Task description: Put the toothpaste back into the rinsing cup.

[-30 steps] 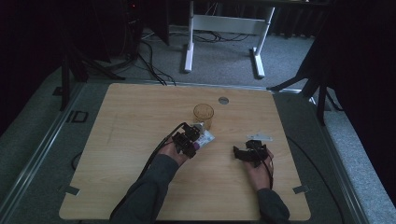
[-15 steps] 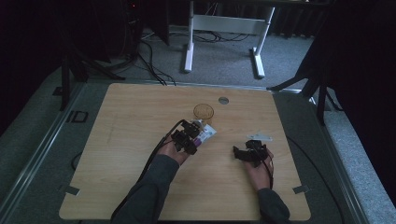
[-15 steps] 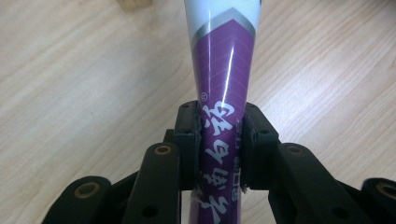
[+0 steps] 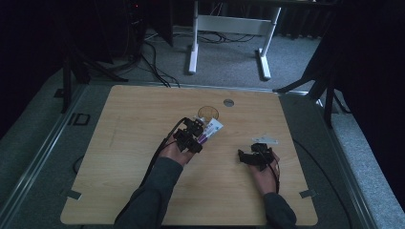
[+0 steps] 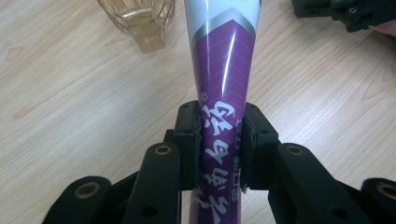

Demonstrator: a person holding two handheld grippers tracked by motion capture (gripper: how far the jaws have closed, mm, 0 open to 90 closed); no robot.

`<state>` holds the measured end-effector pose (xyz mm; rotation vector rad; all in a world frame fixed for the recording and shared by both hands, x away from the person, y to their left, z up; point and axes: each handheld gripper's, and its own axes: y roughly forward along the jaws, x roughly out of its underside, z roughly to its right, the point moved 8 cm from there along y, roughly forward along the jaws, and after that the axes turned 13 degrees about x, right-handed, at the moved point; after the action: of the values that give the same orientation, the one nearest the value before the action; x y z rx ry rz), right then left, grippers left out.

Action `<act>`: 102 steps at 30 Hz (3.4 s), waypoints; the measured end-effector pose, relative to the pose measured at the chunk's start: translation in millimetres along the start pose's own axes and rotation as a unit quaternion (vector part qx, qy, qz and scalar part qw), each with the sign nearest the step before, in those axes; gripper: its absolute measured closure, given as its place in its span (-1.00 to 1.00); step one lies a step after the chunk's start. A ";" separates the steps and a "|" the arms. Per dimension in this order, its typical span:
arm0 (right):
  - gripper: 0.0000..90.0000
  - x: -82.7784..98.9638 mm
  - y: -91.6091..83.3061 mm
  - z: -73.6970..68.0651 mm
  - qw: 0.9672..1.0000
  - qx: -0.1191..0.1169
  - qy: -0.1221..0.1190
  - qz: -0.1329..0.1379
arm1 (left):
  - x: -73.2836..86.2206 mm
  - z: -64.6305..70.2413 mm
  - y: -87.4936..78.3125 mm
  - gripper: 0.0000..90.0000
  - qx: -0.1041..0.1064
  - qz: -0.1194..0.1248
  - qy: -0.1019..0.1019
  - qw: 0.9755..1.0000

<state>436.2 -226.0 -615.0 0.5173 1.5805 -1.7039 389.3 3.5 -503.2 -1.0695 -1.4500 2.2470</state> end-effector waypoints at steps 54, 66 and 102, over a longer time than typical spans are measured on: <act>-0.59 0.3 -1.0 -3.4 1.000 -0.005 -0.006 0.002 | -34.8 -22.8 -26.2 0.60 -0.045 0.186 0.017 0.981; -0.59 0.3 -1.1 -3.6 1.000 -0.006 -0.006 0.001 | -42.0 -28.5 -33.8 0.60 -0.045 0.215 0.018 0.975; -0.59 0.1 -1.1 -4.0 1.000 -0.006 -0.006 0.001 | -76.3 -46.1 -55.3 0.59 -0.054 0.277 0.016 0.959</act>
<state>434.5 -222.2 -615.0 0.5020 1.5815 -1.6914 465.4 17.1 -432.3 -1.7166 -1.4019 2.5053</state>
